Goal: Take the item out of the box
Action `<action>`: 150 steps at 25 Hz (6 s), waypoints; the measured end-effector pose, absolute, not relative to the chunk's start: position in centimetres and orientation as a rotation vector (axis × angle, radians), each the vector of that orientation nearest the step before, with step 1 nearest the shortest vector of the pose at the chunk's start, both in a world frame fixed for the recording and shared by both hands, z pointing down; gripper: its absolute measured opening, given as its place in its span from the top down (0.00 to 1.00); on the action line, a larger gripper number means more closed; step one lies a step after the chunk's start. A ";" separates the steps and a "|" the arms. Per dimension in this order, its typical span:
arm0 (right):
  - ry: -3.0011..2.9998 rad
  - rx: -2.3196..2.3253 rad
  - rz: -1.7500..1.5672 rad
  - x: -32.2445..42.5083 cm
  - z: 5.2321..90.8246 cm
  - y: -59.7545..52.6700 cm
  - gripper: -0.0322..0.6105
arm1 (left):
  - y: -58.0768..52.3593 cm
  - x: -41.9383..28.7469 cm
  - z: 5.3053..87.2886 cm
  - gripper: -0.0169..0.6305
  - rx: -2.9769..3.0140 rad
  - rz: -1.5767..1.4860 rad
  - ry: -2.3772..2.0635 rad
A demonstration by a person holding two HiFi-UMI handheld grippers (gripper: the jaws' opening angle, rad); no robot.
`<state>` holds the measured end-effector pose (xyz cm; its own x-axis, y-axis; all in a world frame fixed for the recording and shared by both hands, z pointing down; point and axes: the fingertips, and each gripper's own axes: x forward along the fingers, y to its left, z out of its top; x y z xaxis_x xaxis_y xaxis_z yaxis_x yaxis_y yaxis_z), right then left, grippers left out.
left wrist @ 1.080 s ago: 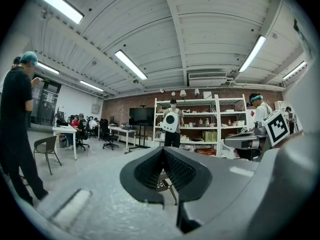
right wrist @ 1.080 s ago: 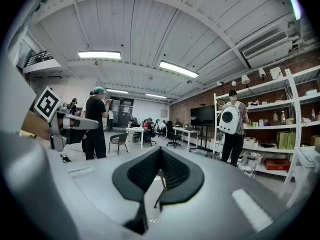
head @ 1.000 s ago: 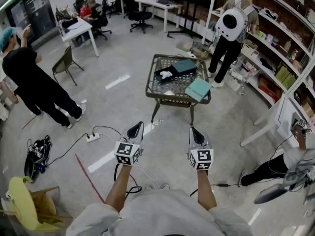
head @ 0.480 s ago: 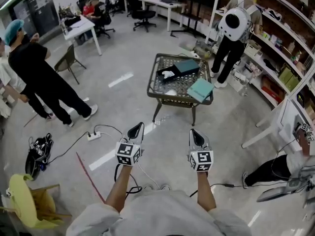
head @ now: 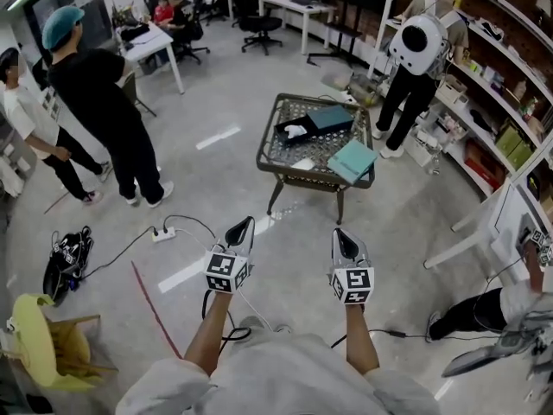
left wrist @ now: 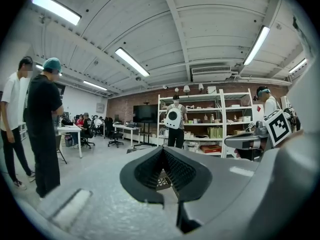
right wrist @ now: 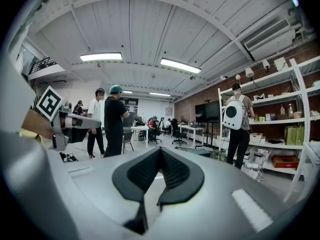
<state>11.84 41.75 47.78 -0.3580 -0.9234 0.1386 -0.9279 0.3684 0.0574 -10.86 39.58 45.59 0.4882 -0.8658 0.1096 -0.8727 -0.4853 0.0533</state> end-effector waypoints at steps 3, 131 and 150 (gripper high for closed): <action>-2.479 1.670 0.056 12.6 48.3 41.4 0.95 | 39.4 -10.0 46.2 0.97 2.604 0.112 -1.542; -2.267 1.582 0.390 14.5 62.6 -32.3 0.95 | -36.4 -4.6 60.6 0.97 2.479 0.346 -1.254; -2.211 1.427 0.580 12.0 71.0 -28.1 0.95 | -32.4 -6.8 68.3 0.97 2.324 0.443 -1.246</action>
